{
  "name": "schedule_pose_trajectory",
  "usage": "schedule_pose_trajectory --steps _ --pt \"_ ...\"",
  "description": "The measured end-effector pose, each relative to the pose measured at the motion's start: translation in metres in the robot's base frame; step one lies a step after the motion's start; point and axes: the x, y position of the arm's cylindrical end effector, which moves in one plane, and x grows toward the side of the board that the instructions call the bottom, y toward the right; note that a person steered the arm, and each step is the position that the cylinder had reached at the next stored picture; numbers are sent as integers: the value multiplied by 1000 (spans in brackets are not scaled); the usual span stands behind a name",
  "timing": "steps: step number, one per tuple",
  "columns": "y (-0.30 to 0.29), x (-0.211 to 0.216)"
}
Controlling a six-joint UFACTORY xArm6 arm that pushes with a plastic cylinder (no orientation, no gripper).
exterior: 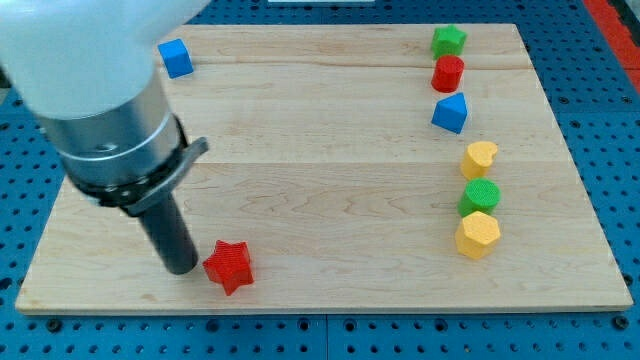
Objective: Push the red star below the yellow hexagon
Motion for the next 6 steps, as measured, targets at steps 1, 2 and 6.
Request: schedule_pose_trajectory --steps 1,2,6 --pt "4 5" --pt "25 5" --pt "133 5"
